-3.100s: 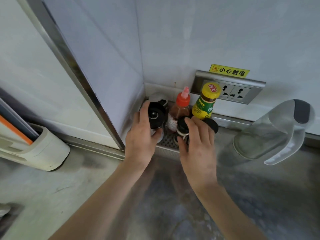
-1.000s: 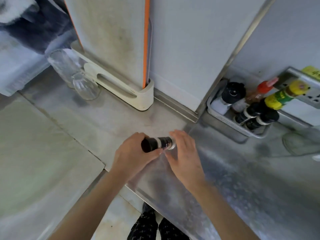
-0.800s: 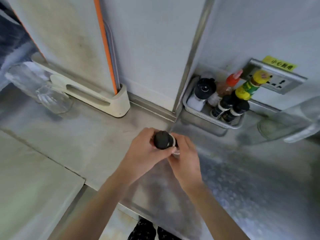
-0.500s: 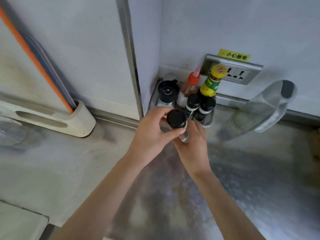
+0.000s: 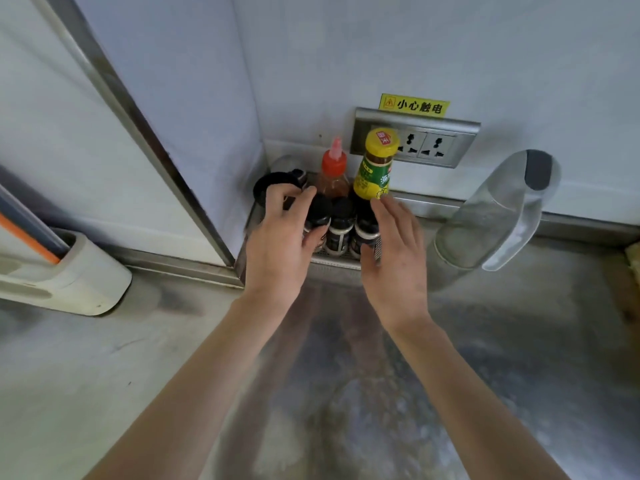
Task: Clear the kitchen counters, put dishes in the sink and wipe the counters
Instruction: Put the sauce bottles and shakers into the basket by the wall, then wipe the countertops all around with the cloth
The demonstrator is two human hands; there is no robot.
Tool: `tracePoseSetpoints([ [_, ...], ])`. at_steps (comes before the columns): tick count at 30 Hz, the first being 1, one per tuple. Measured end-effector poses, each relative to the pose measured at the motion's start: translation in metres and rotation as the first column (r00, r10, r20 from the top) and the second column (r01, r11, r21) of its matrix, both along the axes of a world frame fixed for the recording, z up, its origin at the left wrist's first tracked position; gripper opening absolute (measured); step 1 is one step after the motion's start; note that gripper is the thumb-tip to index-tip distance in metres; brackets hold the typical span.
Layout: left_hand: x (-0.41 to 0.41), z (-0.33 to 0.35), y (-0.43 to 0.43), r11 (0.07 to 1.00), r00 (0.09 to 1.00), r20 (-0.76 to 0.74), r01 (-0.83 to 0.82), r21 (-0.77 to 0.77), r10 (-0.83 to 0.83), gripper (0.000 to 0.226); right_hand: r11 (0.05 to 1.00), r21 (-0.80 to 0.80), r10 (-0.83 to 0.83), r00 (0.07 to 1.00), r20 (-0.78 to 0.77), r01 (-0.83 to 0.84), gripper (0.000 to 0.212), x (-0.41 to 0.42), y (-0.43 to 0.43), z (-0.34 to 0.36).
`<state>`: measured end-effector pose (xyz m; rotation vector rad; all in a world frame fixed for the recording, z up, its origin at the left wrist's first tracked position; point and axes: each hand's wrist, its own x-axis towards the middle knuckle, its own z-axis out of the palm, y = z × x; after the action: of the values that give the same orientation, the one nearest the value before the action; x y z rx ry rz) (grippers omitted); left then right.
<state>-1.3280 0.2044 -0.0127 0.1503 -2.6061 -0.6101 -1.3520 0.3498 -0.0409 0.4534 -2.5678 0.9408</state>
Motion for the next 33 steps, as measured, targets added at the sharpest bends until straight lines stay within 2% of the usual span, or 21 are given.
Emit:
tracePoseSetpoints([
  [4, -0.002, -0.024, -0.001, 0.965, 0.999, -0.05, -0.035, -0.261, 0.023, 0.05, 0.996, 0.065, 0.068, 0.998, -0.019, -0.066, 0.058, -0.003, -0.001, -0.011],
  [8, 0.0, -0.038, 0.0, 0.924, 0.989, -0.107, -0.138, -0.355, 0.107, 0.037, 0.992, 0.1, 0.084, 0.996, -0.01, -0.083, 0.058, -0.004, 0.001, -0.017],
  [15, -0.007, -0.047, 0.009, 0.917, 0.966, -0.182, -0.234, -0.323, 0.183, 0.029, 0.993, 0.079, 0.094, 0.994, -0.057, -0.09, 0.042, -0.015, 0.005, -0.015],
  [23, -0.001, -0.046, 0.011, 0.927, 0.971, -0.163, -0.219, -0.304, 0.176, 0.031, 0.998, 0.061, 0.022, 0.998, -0.054, -0.019, 0.041, -0.022, -0.004, -0.012],
  [25, -0.002, -0.043, 0.011, 0.932, 0.977, -0.127, -0.201, -0.301, 0.169, 0.033, 0.995, 0.093, 0.028, 0.999, -0.047, -0.023, 0.044, -0.021, -0.003, -0.012],
  [28, 0.004, -0.033, 0.012, 0.952, 0.987, -0.069, -0.161, -0.259, 0.148, 0.047, 0.99, 0.136, 0.037, 0.999, -0.011, -0.035, 0.051, -0.012, 0.0, -0.007],
  [30, 0.018, -0.025, 0.015, 0.968, 0.993, -0.065, -0.109, -0.226, 0.097, 0.052, 0.993, 0.112, 0.026, 0.999, 0.023, -0.028, 0.053, 0.005, 0.006, -0.004],
  [33, 0.052, -0.021, 0.021, 0.993, 1.0, -0.008, 0.017, -0.115, -0.018, 0.047, 1.0, -0.001, -0.004, 0.992, 0.126, 0.004, 0.053, 0.042, 0.021, 0.0],
])
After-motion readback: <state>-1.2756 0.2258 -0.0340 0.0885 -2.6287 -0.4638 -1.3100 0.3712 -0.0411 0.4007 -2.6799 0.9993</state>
